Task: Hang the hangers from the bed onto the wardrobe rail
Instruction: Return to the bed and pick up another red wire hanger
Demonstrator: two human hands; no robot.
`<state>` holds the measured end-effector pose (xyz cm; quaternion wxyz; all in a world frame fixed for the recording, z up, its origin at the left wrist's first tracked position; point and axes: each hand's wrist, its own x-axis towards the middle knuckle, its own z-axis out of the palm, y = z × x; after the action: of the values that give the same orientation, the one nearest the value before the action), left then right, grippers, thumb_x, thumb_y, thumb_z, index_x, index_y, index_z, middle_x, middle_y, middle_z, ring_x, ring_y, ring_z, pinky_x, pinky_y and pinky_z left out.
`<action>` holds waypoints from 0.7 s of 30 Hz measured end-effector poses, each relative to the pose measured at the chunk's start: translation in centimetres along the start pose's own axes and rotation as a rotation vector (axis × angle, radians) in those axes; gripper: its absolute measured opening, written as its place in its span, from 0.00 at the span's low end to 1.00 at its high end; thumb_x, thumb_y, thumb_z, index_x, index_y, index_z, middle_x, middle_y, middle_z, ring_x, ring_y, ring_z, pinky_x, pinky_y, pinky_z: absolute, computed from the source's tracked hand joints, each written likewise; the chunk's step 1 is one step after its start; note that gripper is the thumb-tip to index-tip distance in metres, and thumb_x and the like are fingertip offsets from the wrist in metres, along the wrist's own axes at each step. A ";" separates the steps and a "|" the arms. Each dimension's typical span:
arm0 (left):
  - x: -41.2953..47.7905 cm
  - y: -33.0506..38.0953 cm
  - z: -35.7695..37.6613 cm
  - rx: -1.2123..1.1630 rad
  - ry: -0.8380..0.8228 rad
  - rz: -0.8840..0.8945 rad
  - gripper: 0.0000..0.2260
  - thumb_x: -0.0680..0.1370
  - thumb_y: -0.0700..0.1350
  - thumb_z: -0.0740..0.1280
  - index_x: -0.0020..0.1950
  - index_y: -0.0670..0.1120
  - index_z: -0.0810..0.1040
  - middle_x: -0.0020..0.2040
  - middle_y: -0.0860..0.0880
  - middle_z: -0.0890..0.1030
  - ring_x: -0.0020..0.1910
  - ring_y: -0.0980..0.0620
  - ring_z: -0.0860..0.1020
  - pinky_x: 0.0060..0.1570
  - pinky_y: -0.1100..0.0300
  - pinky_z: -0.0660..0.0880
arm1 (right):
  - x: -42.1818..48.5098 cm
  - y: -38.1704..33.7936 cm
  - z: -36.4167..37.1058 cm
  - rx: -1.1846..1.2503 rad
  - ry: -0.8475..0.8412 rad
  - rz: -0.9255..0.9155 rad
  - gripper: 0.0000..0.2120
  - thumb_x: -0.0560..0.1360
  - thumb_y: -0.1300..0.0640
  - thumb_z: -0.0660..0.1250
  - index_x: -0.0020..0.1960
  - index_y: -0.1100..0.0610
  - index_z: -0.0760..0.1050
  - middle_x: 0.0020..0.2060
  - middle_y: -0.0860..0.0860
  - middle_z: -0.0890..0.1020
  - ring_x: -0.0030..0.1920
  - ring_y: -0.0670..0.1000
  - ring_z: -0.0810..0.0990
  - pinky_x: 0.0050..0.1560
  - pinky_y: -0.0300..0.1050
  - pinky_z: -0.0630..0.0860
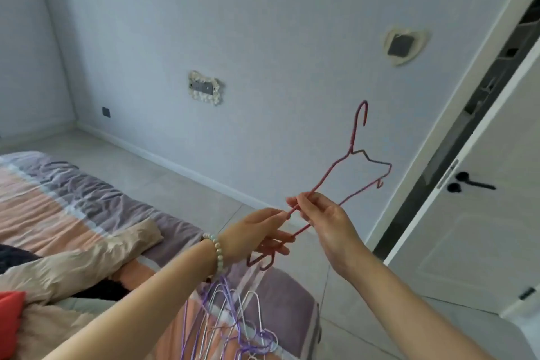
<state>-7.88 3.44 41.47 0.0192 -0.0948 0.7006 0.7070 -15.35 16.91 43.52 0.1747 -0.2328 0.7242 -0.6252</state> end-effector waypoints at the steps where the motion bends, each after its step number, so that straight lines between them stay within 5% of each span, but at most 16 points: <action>1: -0.2 2.3 1.1 0.037 -0.021 0.025 0.10 0.81 0.51 0.55 0.53 0.50 0.74 0.49 0.45 0.83 0.39 0.51 0.82 0.43 0.63 0.78 | -0.8 -1.9 -1.6 -0.028 0.048 -0.026 0.09 0.76 0.49 0.63 0.50 0.52 0.80 0.43 0.38 0.84 0.49 0.38 0.78 0.56 0.37 0.65; 7: -1.8 13.4 8.6 0.125 -0.090 0.244 0.20 0.79 0.54 0.56 0.41 0.43 0.80 0.42 0.43 0.85 0.38 0.45 0.84 0.43 0.56 0.81 | -6.6 -11.0 -10.8 -0.039 0.312 -0.174 0.11 0.74 0.49 0.66 0.49 0.56 0.79 0.41 0.44 0.86 0.45 0.38 0.82 0.52 0.32 0.69; 12: -2.9 21.0 18.4 0.265 -0.258 0.426 0.22 0.78 0.56 0.55 0.32 0.43 0.75 0.34 0.43 0.84 0.33 0.45 0.83 0.34 0.60 0.79 | -14.5 -15.9 -19.1 0.032 0.542 -0.248 0.12 0.74 0.50 0.66 0.49 0.58 0.80 0.41 0.48 0.86 0.44 0.42 0.84 0.46 0.33 0.75; 21: -6.6 27.7 40.5 0.293 -0.667 0.608 0.23 0.79 0.55 0.55 0.31 0.42 0.73 0.31 0.42 0.82 0.32 0.44 0.83 0.30 0.61 0.77 | -32.8 -20.7 -33.4 -0.042 0.968 -0.342 0.11 0.75 0.53 0.66 0.48 0.60 0.79 0.40 0.50 0.86 0.44 0.46 0.84 0.49 0.40 0.78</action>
<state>-10.21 43.93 69.90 0.0484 0.3506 0.7443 0.5663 -3.81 60.36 67.94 -0.2901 -0.0354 0.6861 -0.6662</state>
